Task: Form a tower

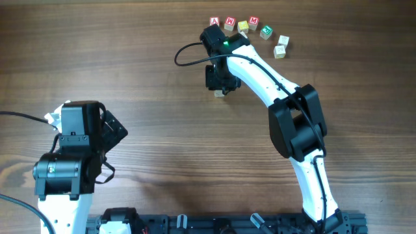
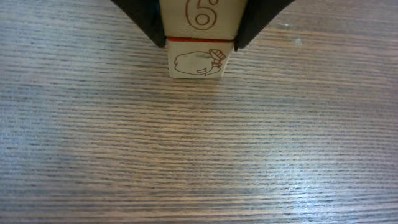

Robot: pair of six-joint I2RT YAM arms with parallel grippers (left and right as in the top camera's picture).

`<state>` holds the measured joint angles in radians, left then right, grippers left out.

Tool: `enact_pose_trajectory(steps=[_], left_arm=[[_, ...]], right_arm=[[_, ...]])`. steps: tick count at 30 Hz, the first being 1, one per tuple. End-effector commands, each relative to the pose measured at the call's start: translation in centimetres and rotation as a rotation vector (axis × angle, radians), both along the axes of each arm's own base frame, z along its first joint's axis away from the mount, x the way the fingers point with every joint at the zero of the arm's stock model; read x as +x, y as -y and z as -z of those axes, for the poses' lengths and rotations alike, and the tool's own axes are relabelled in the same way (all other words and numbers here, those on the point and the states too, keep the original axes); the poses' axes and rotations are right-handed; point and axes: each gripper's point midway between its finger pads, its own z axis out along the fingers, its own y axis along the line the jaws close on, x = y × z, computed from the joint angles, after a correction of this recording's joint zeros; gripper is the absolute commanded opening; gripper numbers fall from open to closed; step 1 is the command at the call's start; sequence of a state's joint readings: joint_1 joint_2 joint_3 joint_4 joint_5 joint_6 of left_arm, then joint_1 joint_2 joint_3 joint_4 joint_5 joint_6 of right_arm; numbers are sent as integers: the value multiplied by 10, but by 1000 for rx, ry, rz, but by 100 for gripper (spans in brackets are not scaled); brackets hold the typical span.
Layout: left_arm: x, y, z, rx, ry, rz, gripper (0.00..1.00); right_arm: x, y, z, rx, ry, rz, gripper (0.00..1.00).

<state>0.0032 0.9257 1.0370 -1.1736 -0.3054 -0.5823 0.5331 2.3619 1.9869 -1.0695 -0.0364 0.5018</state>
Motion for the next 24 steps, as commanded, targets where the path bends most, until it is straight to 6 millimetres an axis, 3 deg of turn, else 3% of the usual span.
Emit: enact_pose_trajectory(steps=[1, 9, 16, 18, 19, 21, 24], left_arm=[[-1, -1, 0, -6, 2, -15, 100], [-1, -1, 0, -6, 2, -15, 100], [-1, -1, 0, -6, 2, -15, 100], [-1, -1, 0, -6, 2, -15, 100], [-1, -1, 0, -6, 2, -15, 100], [-1, -1, 0, -6, 2, -15, 100], [-1, -1, 0, -6, 2, -15, 100]], right_arm=[[5, 2, 1, -9, 8, 30, 29], [7, 10, 2, -40, 12, 144, 28], [8, 9, -2, -36, 20, 131, 67], [9, 7, -6, -31, 26, 109, 82], [9, 7, -11, -33, 24, 109, 95], [10, 7, -23, -33, 24, 110, 99], [19, 5, -63, -4, 93, 114, 100]])
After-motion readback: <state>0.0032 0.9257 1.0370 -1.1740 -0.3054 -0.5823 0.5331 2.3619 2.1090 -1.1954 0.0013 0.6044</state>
